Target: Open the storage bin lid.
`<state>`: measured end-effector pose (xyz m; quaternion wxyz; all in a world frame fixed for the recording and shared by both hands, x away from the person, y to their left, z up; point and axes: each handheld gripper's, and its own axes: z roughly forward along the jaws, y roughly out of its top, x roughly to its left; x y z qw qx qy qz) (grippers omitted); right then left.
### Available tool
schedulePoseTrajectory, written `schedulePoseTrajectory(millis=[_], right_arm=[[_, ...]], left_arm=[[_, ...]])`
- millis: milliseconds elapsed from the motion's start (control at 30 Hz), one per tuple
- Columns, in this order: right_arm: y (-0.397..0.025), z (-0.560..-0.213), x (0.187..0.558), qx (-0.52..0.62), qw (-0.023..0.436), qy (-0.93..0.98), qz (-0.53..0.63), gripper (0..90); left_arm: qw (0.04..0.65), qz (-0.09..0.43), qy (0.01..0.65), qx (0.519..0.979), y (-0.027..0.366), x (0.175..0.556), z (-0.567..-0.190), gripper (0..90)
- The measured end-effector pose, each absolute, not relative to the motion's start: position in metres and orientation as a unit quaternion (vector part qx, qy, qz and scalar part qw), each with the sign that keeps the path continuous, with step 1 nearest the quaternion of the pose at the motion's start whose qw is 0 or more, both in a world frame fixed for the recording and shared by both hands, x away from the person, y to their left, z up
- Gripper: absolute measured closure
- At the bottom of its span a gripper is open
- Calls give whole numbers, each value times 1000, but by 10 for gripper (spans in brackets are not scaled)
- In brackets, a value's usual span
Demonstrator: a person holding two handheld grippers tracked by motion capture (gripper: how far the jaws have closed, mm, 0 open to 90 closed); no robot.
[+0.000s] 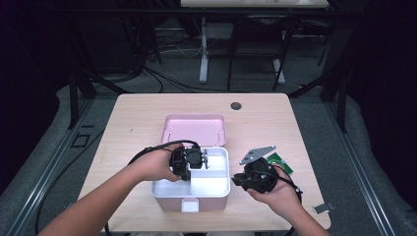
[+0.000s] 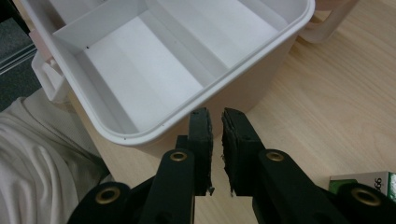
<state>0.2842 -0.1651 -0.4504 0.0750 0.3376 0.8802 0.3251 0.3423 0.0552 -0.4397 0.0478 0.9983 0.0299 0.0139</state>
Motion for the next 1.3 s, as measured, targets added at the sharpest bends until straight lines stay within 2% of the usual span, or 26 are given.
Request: schedulePoseTrajectory(millis=[500, 833, 1000, 1300], right_arm=[[-158, -460, 285, 335, 78, 887, 309, 828], [-159, -459, 285, 336, 69, 888, 306, 824], [-159, -461, 284, 337, 72, 885, 313, 824], [-159, -463, 285, 340, 72, 883, 316, 827]], left_arm=[[33, 18, 28, 999, 60, 343, -439, 900], [58, 47, 28, 997, 61, 344, -412, 899], [43, 54, 19, 997, 56, 347, -421, 859], [27, 45, 10, 999, 50, 349, -434, 871]])
